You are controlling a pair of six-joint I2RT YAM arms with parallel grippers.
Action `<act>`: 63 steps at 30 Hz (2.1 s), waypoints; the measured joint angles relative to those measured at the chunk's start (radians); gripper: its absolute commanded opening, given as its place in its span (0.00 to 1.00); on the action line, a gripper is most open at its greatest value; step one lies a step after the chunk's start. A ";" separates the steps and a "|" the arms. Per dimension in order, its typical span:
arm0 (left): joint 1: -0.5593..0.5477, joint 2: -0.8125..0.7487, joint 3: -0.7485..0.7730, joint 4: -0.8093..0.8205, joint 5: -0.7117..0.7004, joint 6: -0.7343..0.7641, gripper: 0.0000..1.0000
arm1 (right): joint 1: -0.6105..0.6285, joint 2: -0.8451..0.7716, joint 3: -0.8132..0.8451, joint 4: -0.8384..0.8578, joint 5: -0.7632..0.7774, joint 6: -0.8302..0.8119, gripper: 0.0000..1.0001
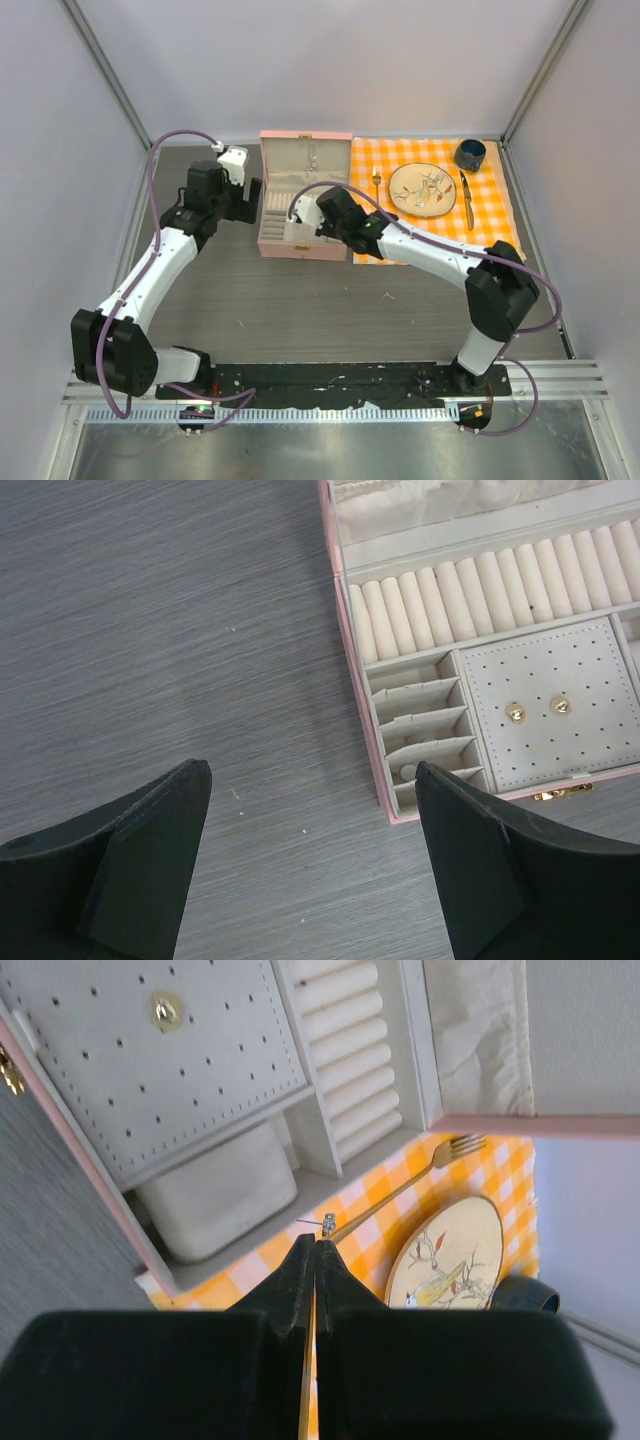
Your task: Organize the mixed jewelry
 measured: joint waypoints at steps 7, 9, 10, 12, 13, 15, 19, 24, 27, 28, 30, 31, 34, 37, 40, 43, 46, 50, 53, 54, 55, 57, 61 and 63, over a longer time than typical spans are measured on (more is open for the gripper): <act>0.014 0.000 0.000 0.003 -0.016 -0.009 0.88 | 0.052 0.133 0.080 0.087 0.059 -0.042 0.01; 0.022 0.000 0.000 0.004 -0.017 -0.016 0.88 | 0.063 0.166 0.113 0.103 0.068 -0.052 0.01; 0.026 0.000 0.000 0.004 -0.018 -0.018 0.88 | 0.067 0.181 0.127 0.109 0.070 -0.056 0.01; 0.036 0.000 0.000 0.005 -0.018 -0.025 0.88 | 0.072 0.205 0.152 0.118 0.071 -0.063 0.01; 0.042 0.000 0.000 0.005 -0.018 -0.027 0.88 | 0.073 0.214 0.160 0.121 0.071 -0.066 0.01; 0.053 0.000 0.000 0.005 -0.019 -0.034 0.88 | 0.074 0.229 0.175 0.125 0.071 -0.071 0.01; 0.077 0.000 0.000 0.006 -0.019 -0.048 0.88 | 0.074 0.253 0.192 0.132 0.071 -0.075 0.01; 0.096 0.000 0.000 0.006 -0.018 -0.054 0.88 | 0.074 0.268 0.195 0.134 0.071 -0.082 0.01; 0.105 0.002 0.000 0.006 -0.015 -0.066 0.88 | 0.074 0.272 0.195 0.134 0.071 -0.085 0.01; 0.107 0.002 0.000 0.006 -0.014 -0.070 0.88 | 0.074 0.274 0.195 0.134 0.071 -0.087 0.01; 0.112 0.002 0.000 0.006 -0.012 -0.072 0.88 | 0.074 0.276 0.195 0.134 0.071 -0.090 0.01; 0.114 0.002 0.000 0.006 -0.012 -0.073 0.88 | 0.074 0.276 0.195 0.134 0.071 -0.090 0.01; 0.118 0.002 0.000 0.006 -0.011 -0.075 0.88 | 0.074 0.280 0.197 0.136 0.071 -0.092 0.01; 0.123 0.002 0.000 0.006 -0.006 -0.077 0.88 | 0.074 0.290 0.203 0.138 0.071 -0.093 0.01; 0.132 0.002 0.000 0.007 -0.005 -0.079 0.88 | 0.074 0.306 0.215 0.141 0.071 -0.093 0.01; 0.140 0.002 0.000 0.007 -0.005 -0.082 0.88 | 0.074 0.320 0.221 0.142 0.071 -0.093 0.01; 0.149 0.002 0.000 0.007 0.005 -0.092 0.88 | 0.074 0.328 0.227 0.142 0.070 -0.095 0.01; 0.156 0.002 0.000 0.007 0.016 -0.096 0.88 | 0.074 0.332 0.232 0.142 0.070 -0.096 0.01; 0.161 0.002 0.000 0.007 0.024 -0.096 0.88 | 0.074 0.333 0.242 0.139 0.070 -0.096 0.01; 0.162 0.002 0.000 0.008 0.026 -0.096 0.88 | 0.074 0.333 0.248 0.138 0.069 -0.096 0.01; 0.163 0.002 0.000 0.007 0.029 -0.096 0.88 | 0.074 0.333 0.253 0.139 0.069 -0.096 0.01; 0.166 0.002 0.000 0.008 0.031 -0.096 0.88 | 0.074 0.334 0.266 0.138 0.067 -0.095 0.01; 0.170 0.002 0.000 0.008 0.034 -0.097 0.88 | 0.074 0.341 0.285 0.137 0.063 -0.093 0.01; 0.174 0.002 0.000 0.008 0.037 -0.097 0.88 | 0.074 0.347 0.293 0.133 0.060 -0.092 0.01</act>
